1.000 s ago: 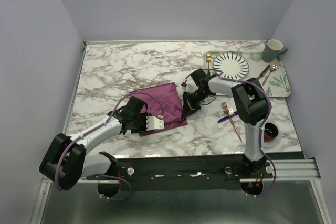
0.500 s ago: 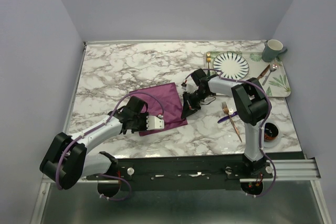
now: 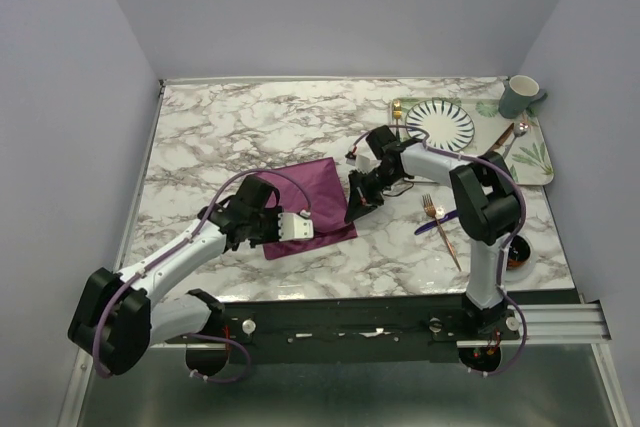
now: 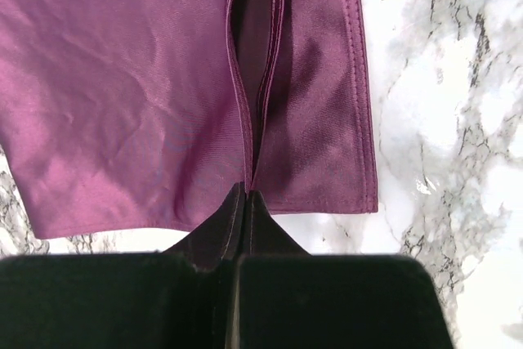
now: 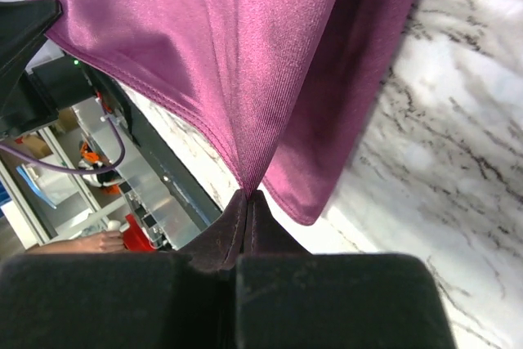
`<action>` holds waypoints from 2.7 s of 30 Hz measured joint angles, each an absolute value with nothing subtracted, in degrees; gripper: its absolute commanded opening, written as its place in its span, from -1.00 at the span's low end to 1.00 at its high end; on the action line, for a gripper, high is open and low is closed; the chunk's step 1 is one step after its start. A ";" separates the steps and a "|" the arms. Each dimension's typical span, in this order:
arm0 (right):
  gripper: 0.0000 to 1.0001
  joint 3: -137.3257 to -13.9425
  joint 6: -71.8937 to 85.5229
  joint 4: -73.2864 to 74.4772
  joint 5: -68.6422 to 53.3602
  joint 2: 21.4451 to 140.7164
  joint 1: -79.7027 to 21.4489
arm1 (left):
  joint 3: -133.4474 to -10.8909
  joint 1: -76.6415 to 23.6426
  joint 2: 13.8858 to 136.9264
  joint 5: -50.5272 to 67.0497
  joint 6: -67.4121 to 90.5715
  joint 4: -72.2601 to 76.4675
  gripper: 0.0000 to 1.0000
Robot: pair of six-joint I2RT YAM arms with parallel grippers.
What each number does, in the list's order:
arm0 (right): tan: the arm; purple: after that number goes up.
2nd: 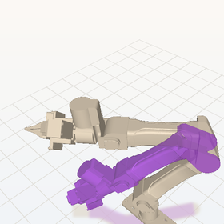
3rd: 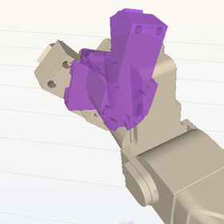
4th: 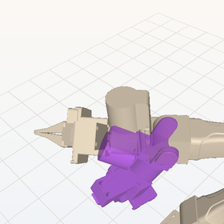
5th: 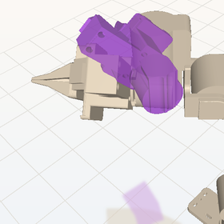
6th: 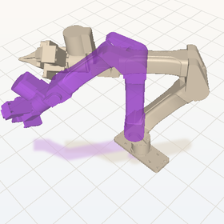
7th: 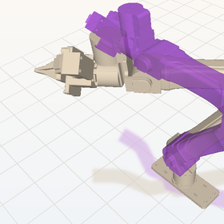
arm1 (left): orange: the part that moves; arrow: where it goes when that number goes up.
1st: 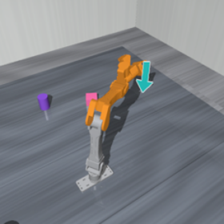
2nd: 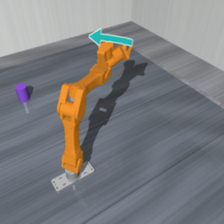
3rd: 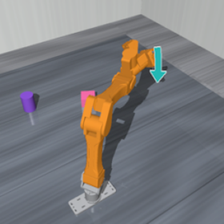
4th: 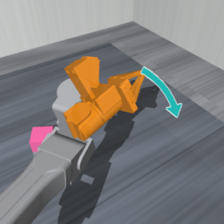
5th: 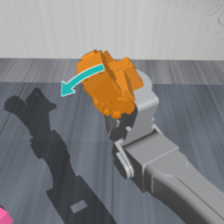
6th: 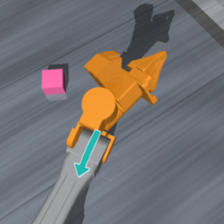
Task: Fold the napkin into a case and place the utensils inside
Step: Smooth out the square-folded napkin at the center of the board.
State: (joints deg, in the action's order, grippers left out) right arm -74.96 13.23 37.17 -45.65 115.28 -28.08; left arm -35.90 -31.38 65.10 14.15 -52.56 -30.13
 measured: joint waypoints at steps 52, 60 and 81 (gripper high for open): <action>0.87 -79.22 3.86 49.65 -40.97 112.90 -28.08 | -52.27 -13.56 77.12 29.61 -38.02 -39.20 0.51; 1.00 -91.50 2.42 48.34 -42.11 112.14 -28.08 | -57.14 -4.56 82.06 41.91 -15.11 -28.56 0.92; 1.00 -112.36 28.49 22.96 -50.33 136.46 -28.29 | -55.96 -0.80 106.39 54.11 39.66 17.85 0.72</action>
